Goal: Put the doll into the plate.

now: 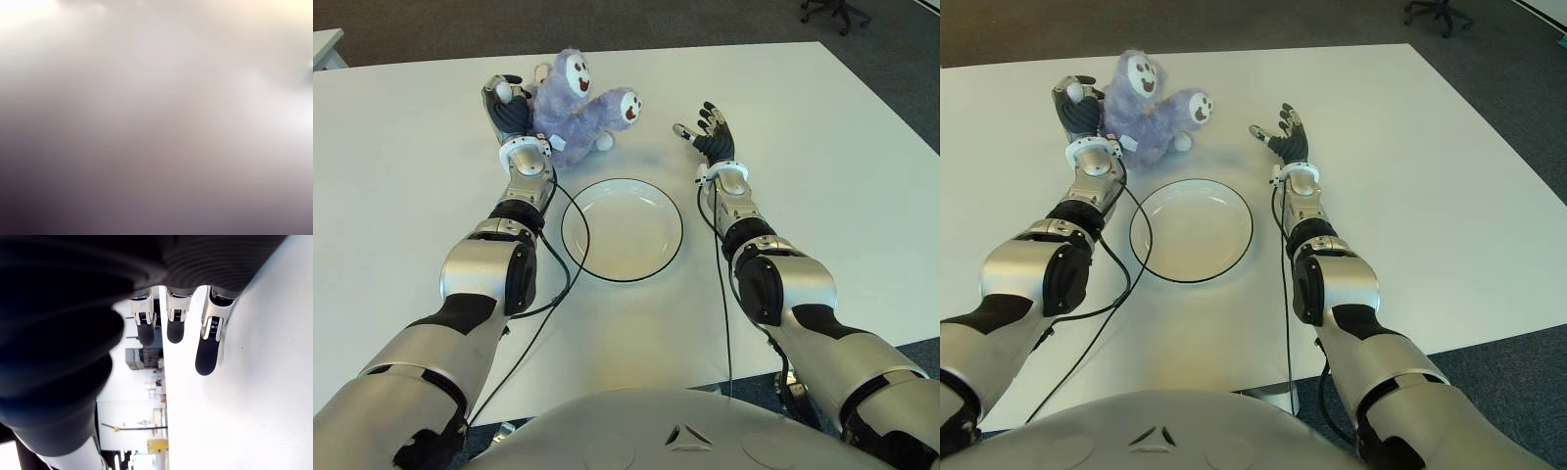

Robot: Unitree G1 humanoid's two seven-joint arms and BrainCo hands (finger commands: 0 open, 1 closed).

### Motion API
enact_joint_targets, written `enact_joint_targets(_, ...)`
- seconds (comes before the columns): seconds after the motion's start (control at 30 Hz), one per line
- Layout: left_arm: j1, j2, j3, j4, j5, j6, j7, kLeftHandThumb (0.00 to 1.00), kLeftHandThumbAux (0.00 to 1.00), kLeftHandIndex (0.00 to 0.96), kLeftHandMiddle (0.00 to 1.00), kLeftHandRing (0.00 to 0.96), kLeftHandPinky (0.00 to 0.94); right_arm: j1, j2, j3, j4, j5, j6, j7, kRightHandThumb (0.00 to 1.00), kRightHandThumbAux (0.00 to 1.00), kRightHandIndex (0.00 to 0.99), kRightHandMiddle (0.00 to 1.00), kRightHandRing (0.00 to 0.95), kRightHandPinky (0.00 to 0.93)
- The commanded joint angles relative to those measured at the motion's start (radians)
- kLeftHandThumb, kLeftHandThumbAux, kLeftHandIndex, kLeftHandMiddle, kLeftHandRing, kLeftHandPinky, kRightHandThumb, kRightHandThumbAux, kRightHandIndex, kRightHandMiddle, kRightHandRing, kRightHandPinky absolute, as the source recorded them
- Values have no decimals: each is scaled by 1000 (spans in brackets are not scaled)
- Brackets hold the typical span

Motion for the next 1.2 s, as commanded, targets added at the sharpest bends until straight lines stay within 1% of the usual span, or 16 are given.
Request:
enact_joint_targets(0.03,-4,14,-16,-3,23,-6,10,746,695,444,870,873,864,67,14,2,51,1,52,-4,177,855,46,0,0,0)
enact_joint_targets(0.37,-10,21,-24,-13,31,-20,0,747,695,444,867,865,859,66,16,2,52,2,51,-3,172,859,52,0,0,0)
enact_joint_targets(0.77,-22,21,-50,-30,57,-21,40,748,694,444,864,868,860,64,17,5,53,-2,53,-6,164,864,50,0,0,0)
enact_joint_targets(1.0,-24,24,-57,-44,75,-29,40,749,694,444,863,869,863,63,16,6,54,-2,54,-4,161,866,46,0,0,0)
enact_joint_targets(1.2,-27,25,-73,-66,100,-30,67,749,693,444,866,878,872,63,16,9,54,-4,52,-5,160,867,46,0,0,0)
